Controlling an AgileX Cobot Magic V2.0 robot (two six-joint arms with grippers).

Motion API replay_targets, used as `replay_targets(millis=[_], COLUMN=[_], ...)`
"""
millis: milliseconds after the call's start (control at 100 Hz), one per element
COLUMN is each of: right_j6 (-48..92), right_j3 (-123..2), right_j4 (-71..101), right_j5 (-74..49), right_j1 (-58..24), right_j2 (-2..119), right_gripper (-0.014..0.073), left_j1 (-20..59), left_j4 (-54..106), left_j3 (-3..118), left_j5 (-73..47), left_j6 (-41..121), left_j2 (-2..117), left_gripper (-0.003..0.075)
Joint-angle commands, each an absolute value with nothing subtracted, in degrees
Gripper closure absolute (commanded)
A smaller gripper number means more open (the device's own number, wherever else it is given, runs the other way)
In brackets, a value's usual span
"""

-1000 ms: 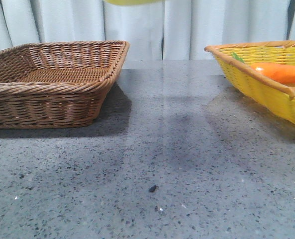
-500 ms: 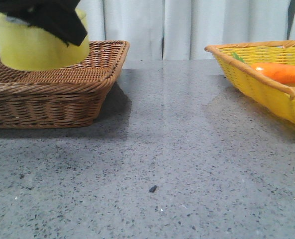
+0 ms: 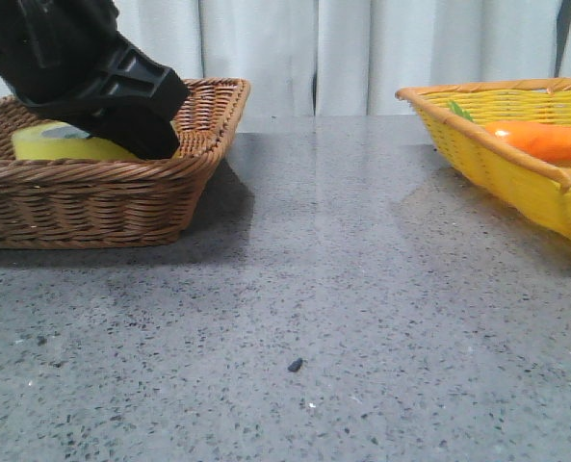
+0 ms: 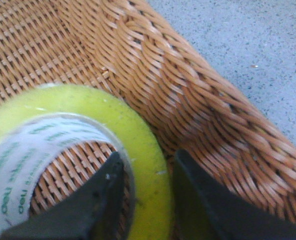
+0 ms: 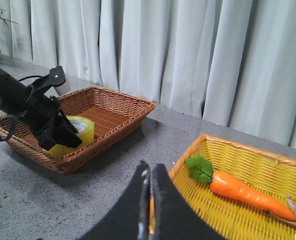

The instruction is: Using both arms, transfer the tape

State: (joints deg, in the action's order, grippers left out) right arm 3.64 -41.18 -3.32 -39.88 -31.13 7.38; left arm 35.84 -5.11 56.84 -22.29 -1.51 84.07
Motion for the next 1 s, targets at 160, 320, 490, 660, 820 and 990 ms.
replay_targets(millis=[160,320,490,660,820,990], right_j6=[3.87,3.87,3.87,3.87,3.87,2.67], right_j3=[-42.38,-42.33,-42.23,-40.61,-35.64,-30.71], right_j4=[-3.33,-3.43,-4.94,-6.95,-7.03,-7.07], right_j5=[-36.62,-39.35,-41.93,-41.25,-38.38,-36.15], right_j1=[-31.11,-31.11,-31.11,-31.11,-31.11,-31.11], right_j2=[8.34,8.34,8.11,5.71,1.10,-1.55], right_gripper=[0.0659,0.0659,0.0658,0.0659,0.0659,0.0659], left_j1=[35.87,35.87,35.87,35.87,35.87,35.87], left_j4=[-4.90,-3.54,-2.24,-1.49,-1.23,-1.13], left_j3=[58.68,58.68,56.64,49.98,41.98,33.71], left_j5=[-17.59,-17.59,-16.81,-15.68,-13.19,-13.06], left_j6=[-1.89,-2.11,-2.11,-2.11,-2.11,-2.11], left_j2=[79.87,75.05,67.72,57.99,47.64,35.99], left_gripper=[0.0470,0.0471,0.0494,0.0648,0.0741,0.0741])
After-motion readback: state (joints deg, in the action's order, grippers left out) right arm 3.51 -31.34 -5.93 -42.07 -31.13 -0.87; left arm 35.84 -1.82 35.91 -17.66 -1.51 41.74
